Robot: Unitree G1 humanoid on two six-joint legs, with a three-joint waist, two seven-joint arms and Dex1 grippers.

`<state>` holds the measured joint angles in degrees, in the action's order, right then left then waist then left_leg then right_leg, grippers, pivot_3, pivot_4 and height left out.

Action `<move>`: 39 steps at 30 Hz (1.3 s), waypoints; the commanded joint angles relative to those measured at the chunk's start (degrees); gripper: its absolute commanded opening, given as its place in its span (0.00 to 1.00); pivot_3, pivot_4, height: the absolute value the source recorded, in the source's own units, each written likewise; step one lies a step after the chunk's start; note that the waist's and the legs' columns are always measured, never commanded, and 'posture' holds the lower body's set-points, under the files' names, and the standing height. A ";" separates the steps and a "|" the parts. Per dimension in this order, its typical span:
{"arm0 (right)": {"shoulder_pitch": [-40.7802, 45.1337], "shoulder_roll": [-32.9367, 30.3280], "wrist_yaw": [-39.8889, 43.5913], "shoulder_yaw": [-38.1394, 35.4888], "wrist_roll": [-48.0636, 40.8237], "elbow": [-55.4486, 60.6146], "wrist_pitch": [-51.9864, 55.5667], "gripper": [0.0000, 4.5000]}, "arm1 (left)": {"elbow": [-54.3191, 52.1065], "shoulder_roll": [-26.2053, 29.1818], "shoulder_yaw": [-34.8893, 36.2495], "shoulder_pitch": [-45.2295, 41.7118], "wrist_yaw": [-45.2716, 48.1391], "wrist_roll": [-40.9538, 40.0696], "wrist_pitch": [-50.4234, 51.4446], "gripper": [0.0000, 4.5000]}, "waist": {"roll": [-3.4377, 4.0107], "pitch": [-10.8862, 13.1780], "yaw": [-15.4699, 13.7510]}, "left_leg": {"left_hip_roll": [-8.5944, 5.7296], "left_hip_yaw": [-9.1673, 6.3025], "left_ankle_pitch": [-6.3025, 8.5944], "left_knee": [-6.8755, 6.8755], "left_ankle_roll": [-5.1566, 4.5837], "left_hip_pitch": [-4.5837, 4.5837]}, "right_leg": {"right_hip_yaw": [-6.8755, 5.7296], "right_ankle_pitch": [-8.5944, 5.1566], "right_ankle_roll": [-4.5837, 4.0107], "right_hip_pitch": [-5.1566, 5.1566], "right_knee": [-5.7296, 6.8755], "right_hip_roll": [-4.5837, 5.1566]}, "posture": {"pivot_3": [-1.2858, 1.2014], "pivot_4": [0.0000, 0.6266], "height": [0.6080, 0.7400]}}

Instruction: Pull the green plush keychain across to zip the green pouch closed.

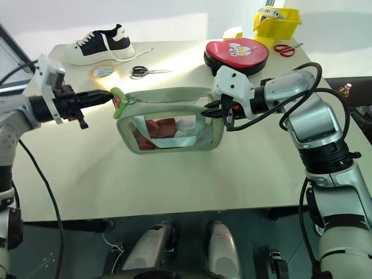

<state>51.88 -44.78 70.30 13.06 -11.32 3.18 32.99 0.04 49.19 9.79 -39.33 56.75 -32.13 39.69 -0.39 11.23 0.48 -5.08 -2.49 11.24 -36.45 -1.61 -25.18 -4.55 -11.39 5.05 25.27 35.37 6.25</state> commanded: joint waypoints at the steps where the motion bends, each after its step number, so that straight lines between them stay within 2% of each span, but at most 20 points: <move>1: 0.45 0.32 -0.62 -0.68 -0.08 1.32 -0.42 0.00 | 0.19 -0.19 -0.63 -7.04 0.07 0.22 -1.22 0.02 | -0.03 0.00 -0.03 | 0.00 -0.01 0.00 -0.03 0.00 0.00 | -0.01 0.00 0.00 -0.01 0.00 0.00 | 0.52 0.24 1.00; 6: 0.39 0.98 -1.22 -0.54 0.14 1.02 -0.63 0.00 | -2.59 -4.19 -8.75 -8.69 2.16 3.69 -3.70 0.02 | -0.02 -0.01 0.02 | -0.02 0.02 0.00 -0.03 -0.02 0.08 | 0.00 0.00 0.01 -0.12 0.01 0.00 | 0.52 0.24 1.00; 10: 0.13 1.02 -1.47 -0.71 0.28 1.22 -0.52 0.00 | -2.01 -4.43 -11.05 -8.22 2.99 6.24 -5.95 0.02 | -0.04 0.00 0.30 | 0.01 0.06 0.00 -0.04 -0.03 0.07 | 0.06 0.01 0.00 -0.06 0.07 -0.05 | 0.52 0.24 1.00; 13: -0.19 0.87 -1.66 -0.88 0.40 1.11 -0.56 0.00 | -0.71 -4.00 -10.44 -8.90 3.89 6.53 -6.37 0.21 | -0.03 0.00 0.15 | 0.03 0.07 0.00 -0.03 -0.03 0.08 | 0.07 0.00 -0.01 -0.04 0.10 -0.05 | 0.52 0.24 1.00; 18: -0.41 0.85 -1.96 -0.83 0.44 1.02 -0.57 0.00 | 1.30 -0.80 -8.53 -12.21 4.86 7.44 -6.02 0.76 | -0.04 0.01 0.13 | 0.02 0.06 0.00 -0.10 -0.04 0.07 | 0.07 0.00 0.00 -0.07 0.10 -0.05 | 0.52 0.24 1.00; 23: -0.71 0.75 -2.14 -0.85 0.59 0.77 -0.98 0.00 | 1.30 6.60 -5.35 -12.12 8.87 6.01 -3.80 0.76 | -0.04 0.01 0.28 | 0.02 0.07 0.01 -0.08 -0.04 0.08 | 0.07 0.00 0.00 -0.03 0.12 -0.06 | 0.52 0.24 1.00; 27: -0.73 0.83 -2.39 -0.78 0.71 0.51 -1.28 0.00 | -8.75 11.02 -2.86 -1.17 13.06 1.12 0.62 0.76 | -0.02 0.00 0.31 | 0.02 0.09 0.03 -0.07 -0.07 0.08 | 0.09 -0.01 0.01 -0.03 0.10 -0.04 | 0.52 0.24 1.00; 30: -0.51 1.34 -2.70 -0.52 0.85 0.37 -1.30 0.00 | -13.23 8.51 -3.29 5.80 9.55 1.45 0.26 0.76 | -0.04 -0.01 -0.04 | 0.01 0.09 0.04 -0.03 -0.07 0.15 | 0.13 -0.01 -0.01 -0.10 0.07 0.02 | 0.52 0.24 1.00; 35: -0.31 1.45 -2.59 -0.41 0.98 0.48 -1.23 0.00 | -14.02 5.25 -5.09 7.91 6.19 3.25 -1.29 0.76 | -0.07 -0.01 -0.01 | 0.03 0.08 0.08 -0.12 0.04 0.15 | 0.13 0.00 -0.08 -0.15 0.05 0.00 | 0.52 0.24 1.00; 37: -0.28 1.41 -2.56 -0.39 0.95 0.73 -1.06 0.00 | -10.78 2.86 -5.95 5.69 2.74 5.54 -2.87 0.64 | -0.06 -0.02 -0.03 | 0.03 0.09 0.10 -0.12 0.07 0.15 | 0.13 0.01 -0.07 -0.15 0.06 0.00 | 0.52 0.24 1.00; 39: -0.31 1.42 -2.58 -0.37 0.92 1.00 -0.87 0.00 | -8.51 1.57 -6.56 4.28 1.12 7.14 -3.78 0.48 | -0.08 -0.02 -0.07 | 0.03 0.09 0.03 -0.12 -0.04 0.15 | 0.12 0.03 -0.05 -0.13 0.08 -0.03 | 0.52 0.24 1.00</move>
<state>50.69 -43.54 67.82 13.18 -10.23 2.95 32.18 -9.47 50.68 2.86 -33.58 59.49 -26.51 37.57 -0.47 11.21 0.41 -5.05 -2.40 11.27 -36.56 -1.65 -25.03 -4.43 -11.36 5.00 25.13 35.46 6.22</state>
